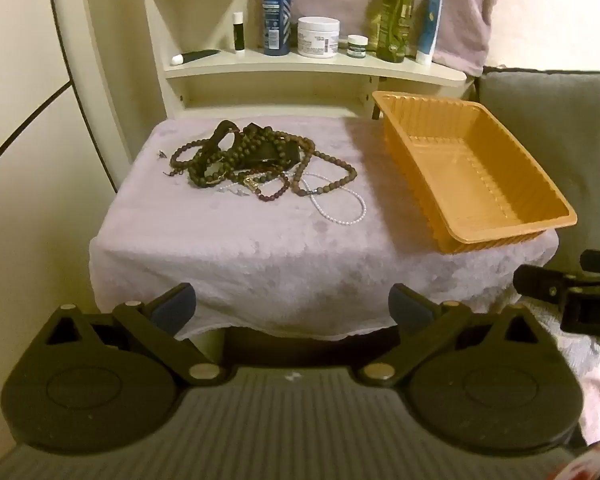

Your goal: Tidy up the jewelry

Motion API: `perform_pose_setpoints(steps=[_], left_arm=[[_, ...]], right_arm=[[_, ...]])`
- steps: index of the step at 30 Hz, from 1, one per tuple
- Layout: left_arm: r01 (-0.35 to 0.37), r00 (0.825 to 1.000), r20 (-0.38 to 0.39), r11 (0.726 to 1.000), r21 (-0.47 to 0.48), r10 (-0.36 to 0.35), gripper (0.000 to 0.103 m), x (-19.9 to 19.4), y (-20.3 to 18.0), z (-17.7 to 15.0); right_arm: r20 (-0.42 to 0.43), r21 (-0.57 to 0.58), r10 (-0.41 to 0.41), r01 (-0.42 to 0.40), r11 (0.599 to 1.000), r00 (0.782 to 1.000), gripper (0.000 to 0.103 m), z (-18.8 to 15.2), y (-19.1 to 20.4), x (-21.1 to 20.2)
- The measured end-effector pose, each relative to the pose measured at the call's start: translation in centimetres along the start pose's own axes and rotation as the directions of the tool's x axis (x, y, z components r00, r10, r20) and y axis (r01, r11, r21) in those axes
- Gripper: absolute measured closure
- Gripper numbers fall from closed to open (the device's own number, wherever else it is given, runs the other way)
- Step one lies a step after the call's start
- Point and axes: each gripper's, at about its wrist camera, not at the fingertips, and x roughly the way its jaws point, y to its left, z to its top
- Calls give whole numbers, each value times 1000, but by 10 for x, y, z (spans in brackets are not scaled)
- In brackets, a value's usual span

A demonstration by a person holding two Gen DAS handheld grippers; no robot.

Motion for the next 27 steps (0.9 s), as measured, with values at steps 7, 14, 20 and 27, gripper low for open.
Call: perform_pose_setpoints(steps=[7, 14, 20, 27], left_arm=[[2, 1000, -7, 1000, 8, -2, 2, 1, 2, 4], [-4, 1000, 8, 1000, 13, 4, 3, -1, -4, 1], [2, 1000, 10, 1000, 12, -2, 3, -2, -4, 1], [8, 1000, 6, 1000, 12, -8, 3, -2, -4, 3]], right_arm=[[-6, -5, -2, 2, 1000, 1000, 1, -1, 4, 1], [3, 7, 2, -2, 1000, 1000, 1, 3, -2, -1], [5, 7, 2, -2, 1000, 1000, 1, 3, -1, -2], [6, 8, 1, -1, 1000, 1000, 1, 2, -1, -2]])
